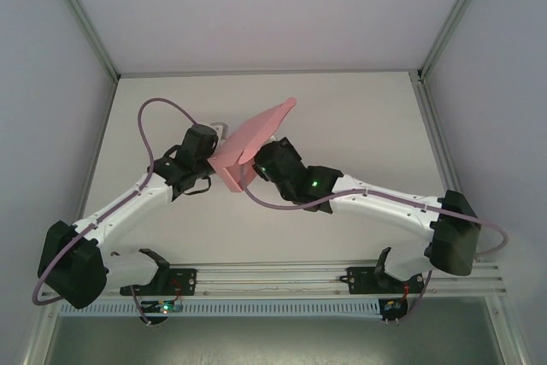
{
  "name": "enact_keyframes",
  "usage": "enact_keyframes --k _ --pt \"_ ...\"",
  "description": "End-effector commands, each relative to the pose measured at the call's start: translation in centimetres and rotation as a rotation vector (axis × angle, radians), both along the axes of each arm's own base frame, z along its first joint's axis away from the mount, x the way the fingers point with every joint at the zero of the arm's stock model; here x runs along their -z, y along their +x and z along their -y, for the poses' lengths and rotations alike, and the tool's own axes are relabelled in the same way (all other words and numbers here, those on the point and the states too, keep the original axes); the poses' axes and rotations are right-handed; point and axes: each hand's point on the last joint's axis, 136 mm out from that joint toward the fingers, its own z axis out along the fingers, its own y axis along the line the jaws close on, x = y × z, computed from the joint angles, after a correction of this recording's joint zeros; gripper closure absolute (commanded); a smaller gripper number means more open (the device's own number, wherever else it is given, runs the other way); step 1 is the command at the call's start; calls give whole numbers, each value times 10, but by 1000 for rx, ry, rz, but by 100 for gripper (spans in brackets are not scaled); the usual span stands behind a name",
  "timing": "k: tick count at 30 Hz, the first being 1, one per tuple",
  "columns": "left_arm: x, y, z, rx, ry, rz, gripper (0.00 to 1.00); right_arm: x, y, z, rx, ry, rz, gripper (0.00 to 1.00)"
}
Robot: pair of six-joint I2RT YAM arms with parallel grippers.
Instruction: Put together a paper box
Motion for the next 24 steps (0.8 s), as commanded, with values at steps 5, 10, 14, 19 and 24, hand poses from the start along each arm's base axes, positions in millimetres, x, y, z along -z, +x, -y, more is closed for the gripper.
enact_keyframes --k 5,10,14,19,24 --pt "-50 4 24 79 -28 159 0 38 -4 34 -28 141 -158 100" --pt "5 -13 -31 -86 147 45 0 3 -7 80 -16 336 -120 100" --pt "33 -36 -83 -237 217 -42 0 17 -8 116 81 319 -160 100" --pt "24 -58 -112 -335 205 -2 0 79 -4 130 191 266 -305 100" --pt "8 -59 -112 -359 156 23 0 134 1 112 250 278 -473 100"
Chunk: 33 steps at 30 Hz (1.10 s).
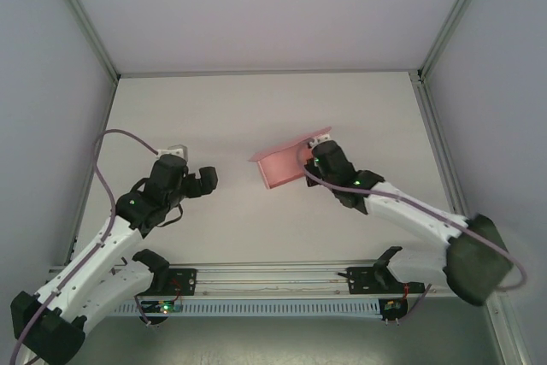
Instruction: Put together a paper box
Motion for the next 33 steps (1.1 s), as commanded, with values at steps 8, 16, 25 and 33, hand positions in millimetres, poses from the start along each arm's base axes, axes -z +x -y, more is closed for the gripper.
enact_keyframes --k 8,16,25,33 --pt "-3 2 -7 -42 16 -16 0 67 -3 -2 204 -64 -212 99" --pt "-12 8 5 22 -1 15 0 57 -4 -9 217 -71 -199 72" --pt "-20 22 33 151 -47 59 0 12 -6 1 189 19 -87 47" --pt "-15 33 41 161 -58 52 0 31 9 0 206 179 -83 57"
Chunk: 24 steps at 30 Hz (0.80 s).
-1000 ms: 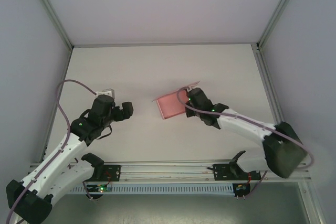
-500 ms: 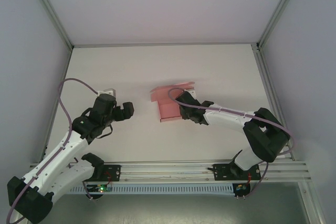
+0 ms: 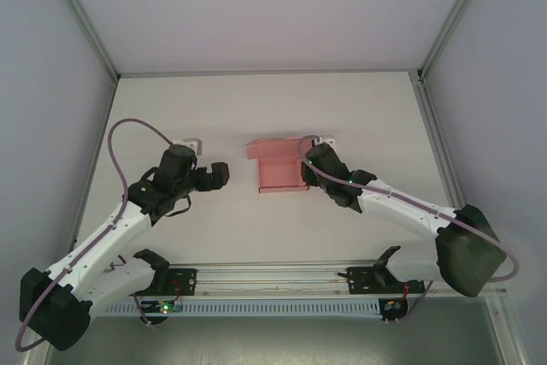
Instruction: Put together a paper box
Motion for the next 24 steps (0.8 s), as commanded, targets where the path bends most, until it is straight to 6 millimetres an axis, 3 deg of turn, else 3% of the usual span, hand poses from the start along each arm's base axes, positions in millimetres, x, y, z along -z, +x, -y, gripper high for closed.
enact_keyframes --k 1,5,11,15,24 --pt "-16 12 7 20 -25 63 0 17 11 -11 -9 69 -11 57" --pt "-12 12 7 20 -29 56 0 35 29 -10 33 55 -19 69" --pt "-4 11 6 19 -16 47 0 71 31 -19 20 46 -94 72" --pt "-4 10 2 7 4 41 0 88 22 -10 46 -15 -136 100" --pt "-9 12 -6 -17 44 48 0 106 -5 36 81 -477 -273 100"
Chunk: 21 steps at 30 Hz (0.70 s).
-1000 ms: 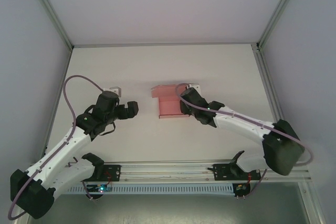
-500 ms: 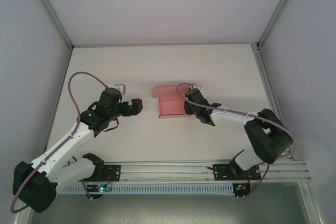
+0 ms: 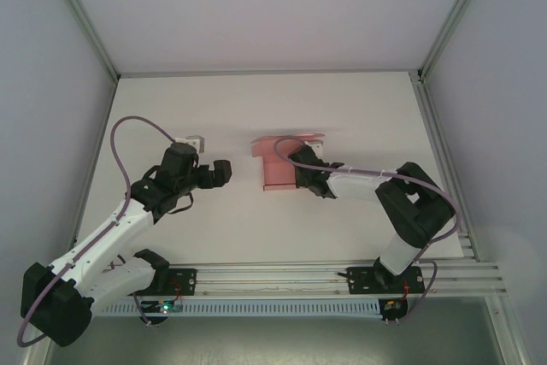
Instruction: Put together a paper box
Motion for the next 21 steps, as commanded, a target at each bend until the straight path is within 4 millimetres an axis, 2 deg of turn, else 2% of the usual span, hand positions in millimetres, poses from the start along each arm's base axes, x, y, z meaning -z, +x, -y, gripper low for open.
enact_keyframes --k 1,6,10,16,21 --pt "-8 4 -10 -28 43 23 0 27 -33 41 7 -318 -152 100" --pt "-16 2 -8 -11 39 43 0 42 -43 40 -48 -563 -244 100" --pt "-21 2 -11 -18 47 52 0 48 -46 38 -72 -648 -304 100" --pt "-20 2 -12 -21 51 45 0 22 -35 41 -80 -833 -283 100" --pt "-16 -1 -16 -34 63 34 0 30 -31 31 -149 -828 -317 100"
